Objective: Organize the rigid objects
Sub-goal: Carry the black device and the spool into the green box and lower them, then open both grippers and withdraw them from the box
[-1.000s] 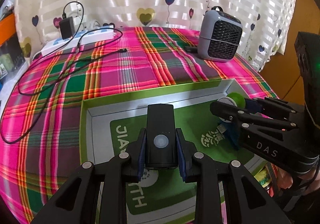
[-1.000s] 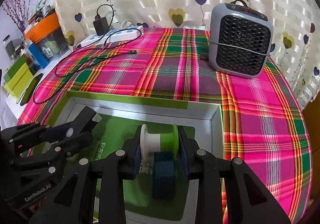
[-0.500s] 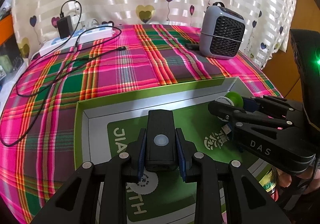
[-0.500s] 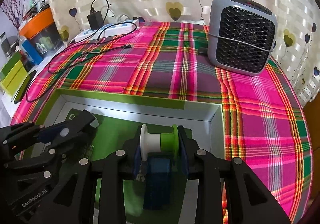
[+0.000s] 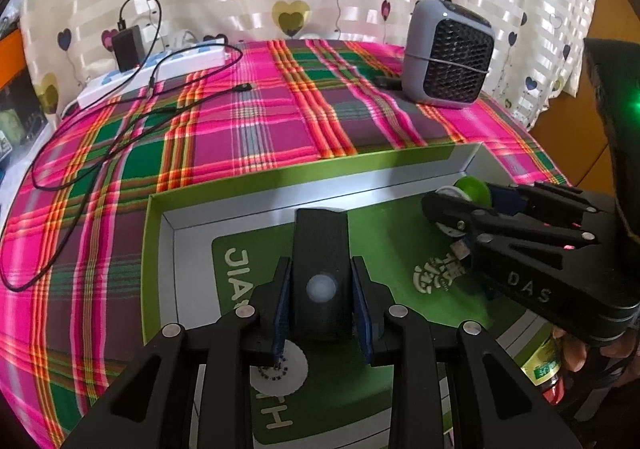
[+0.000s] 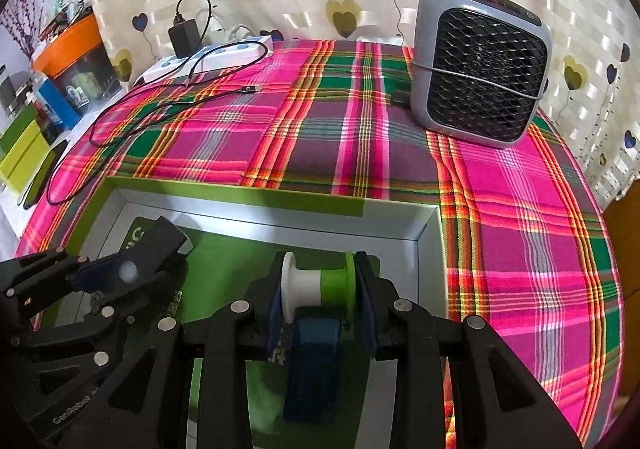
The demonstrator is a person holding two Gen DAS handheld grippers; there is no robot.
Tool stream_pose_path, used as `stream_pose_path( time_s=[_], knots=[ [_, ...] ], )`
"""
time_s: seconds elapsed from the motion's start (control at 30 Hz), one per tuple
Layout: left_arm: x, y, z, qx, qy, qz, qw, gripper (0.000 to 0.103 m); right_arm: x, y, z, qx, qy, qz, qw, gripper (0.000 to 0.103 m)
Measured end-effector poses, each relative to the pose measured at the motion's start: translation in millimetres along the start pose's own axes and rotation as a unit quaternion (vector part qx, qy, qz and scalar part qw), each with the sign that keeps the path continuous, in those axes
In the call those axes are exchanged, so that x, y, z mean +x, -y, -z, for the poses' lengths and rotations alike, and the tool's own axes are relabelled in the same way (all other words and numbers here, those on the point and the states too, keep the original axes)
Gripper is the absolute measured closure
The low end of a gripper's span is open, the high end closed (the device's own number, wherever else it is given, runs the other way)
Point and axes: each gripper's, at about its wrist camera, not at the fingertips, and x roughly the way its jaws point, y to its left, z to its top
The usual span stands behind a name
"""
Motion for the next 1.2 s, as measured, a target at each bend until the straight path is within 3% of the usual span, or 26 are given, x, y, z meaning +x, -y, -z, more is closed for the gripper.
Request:
stream_pose_path(
  time_s=[0.33, 0.67, 1.2],
  knots=[
    [-0.2, 0.1, 0.2, 0.0, -0.002, 0.0, 1.0, 0.077, -2.1, -0.1, 0.3, 0.006, 0.0, -0.001, 1.0, 0.064],
    [-8.4, 4.5, 0.9, 0.005, 0.01, -0.001, 0.9999, 0.07, -8.9, -0.9, 1.3, 0.013, 0.009, -0.006, 1.0, 0.063],
    [-56.5, 10.7, 19.9, 0.005, 0.048, -0.017, 0.9987, 0.069, -48.0, -12.3, 18.2, 0.027, 0.044, -0.015, 0.999, 0.063]
  ],
)
